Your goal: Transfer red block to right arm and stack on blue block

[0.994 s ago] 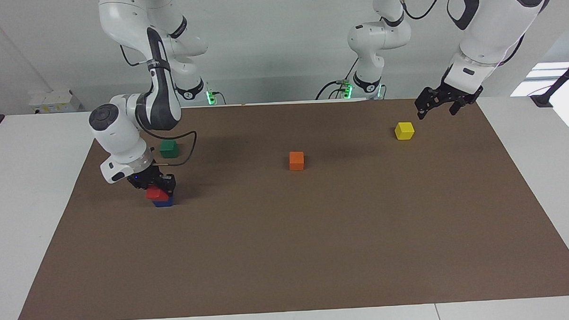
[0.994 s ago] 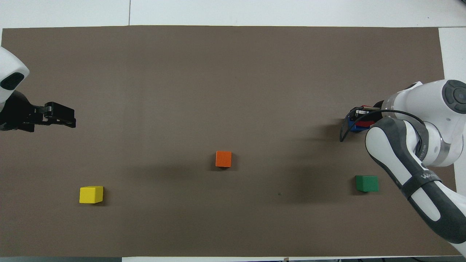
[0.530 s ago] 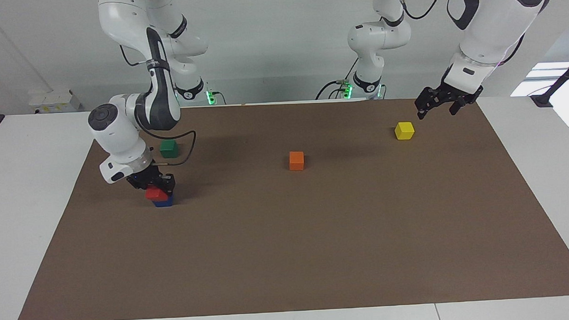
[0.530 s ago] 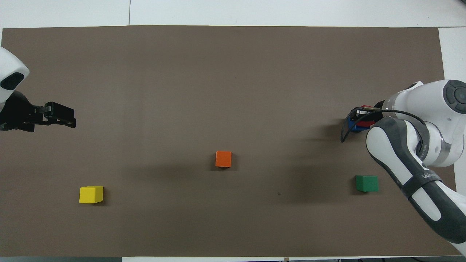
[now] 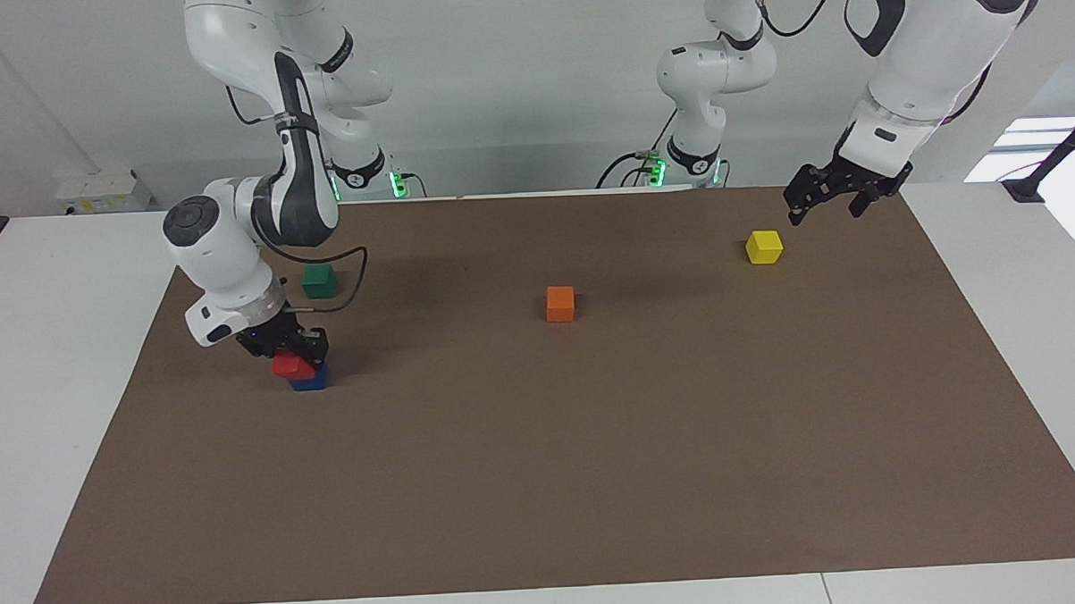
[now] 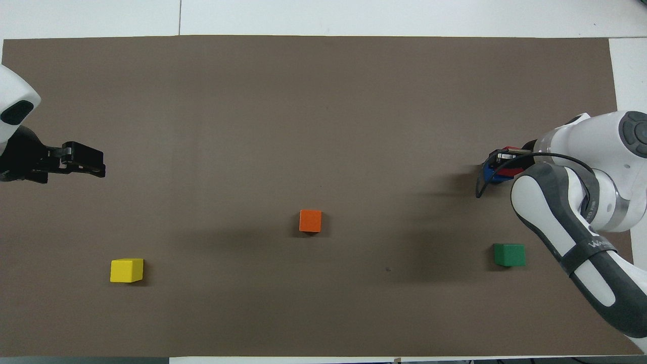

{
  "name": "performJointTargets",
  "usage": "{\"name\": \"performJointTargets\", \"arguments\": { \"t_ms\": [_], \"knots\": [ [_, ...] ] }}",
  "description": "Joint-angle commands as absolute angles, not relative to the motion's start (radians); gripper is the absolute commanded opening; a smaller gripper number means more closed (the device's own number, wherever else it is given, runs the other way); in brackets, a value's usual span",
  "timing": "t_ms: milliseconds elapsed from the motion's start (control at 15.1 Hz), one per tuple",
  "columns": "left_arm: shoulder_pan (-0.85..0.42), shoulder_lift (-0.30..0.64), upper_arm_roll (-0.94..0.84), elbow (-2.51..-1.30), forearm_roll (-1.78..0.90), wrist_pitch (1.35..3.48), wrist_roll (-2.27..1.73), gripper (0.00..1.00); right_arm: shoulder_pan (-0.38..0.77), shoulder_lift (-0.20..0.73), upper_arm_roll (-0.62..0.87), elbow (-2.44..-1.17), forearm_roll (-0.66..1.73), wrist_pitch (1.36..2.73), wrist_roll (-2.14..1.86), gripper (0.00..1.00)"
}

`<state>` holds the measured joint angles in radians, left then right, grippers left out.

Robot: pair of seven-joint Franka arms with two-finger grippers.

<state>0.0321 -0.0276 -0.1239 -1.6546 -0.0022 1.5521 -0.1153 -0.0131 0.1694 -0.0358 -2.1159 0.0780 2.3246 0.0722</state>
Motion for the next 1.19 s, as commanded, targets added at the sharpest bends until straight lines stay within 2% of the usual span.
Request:
{"name": "performJointTargets", "arguments": {
  "t_ms": [0, 265, 331, 398, 464, 530, 597, 1127],
  "knots": [
    [0.038, -0.035, -0.123, -1.661, -0.015, 1.557, -0.109, 1.0, -0.031, 0.164, -0.029, -2.154, 0.052, 2.339, 0.057, 0.0],
    [0.038, -0.035, -0.123, -1.661, -0.015, 1.557, -0.109, 1.0, -0.028, 0.164, -0.029, -2.154, 0.052, 2.339, 0.066, 0.01],
    [0.038, -0.035, -0.123, -1.661, -0.015, 1.557, -0.109, 1.0, -0.028, 0.164, -0.029, -2.154, 0.052, 2.338, 0.066, 0.31],
    [0.038, -0.035, -0.123, -1.661, -0.015, 1.555, -0.109, 1.0, -0.028, 0.164, -0.029, -2.154, 0.052, 2.336, 0.066, 0.64],
    [0.038, -0.035, -0.123, -1.661, -0.015, 1.557, -0.109, 1.0, -0.028, 0.163, -0.029, -2.154, 0.052, 2.336, 0.067, 0.84],
    [0.038, -0.035, -0.123, -1.661, -0.015, 1.557, -0.109, 1.0, -0.028, 0.163, -0.029, -2.154, 0.052, 2.335, 0.067, 0.96],
    [0.038, -0.035, -0.123, -1.661, -0.015, 1.555, -0.109, 1.0, -0.028, 0.163, -0.029, -2.154, 0.052, 2.332, 0.066, 1.0],
    [0.038, -0.035, -0.123, -1.661, -0.015, 1.557, -0.109, 1.0, -0.017, 0.152, -0.029, -2.145, 0.052, 2.309, 0.075, 1.0]
  ]
}}
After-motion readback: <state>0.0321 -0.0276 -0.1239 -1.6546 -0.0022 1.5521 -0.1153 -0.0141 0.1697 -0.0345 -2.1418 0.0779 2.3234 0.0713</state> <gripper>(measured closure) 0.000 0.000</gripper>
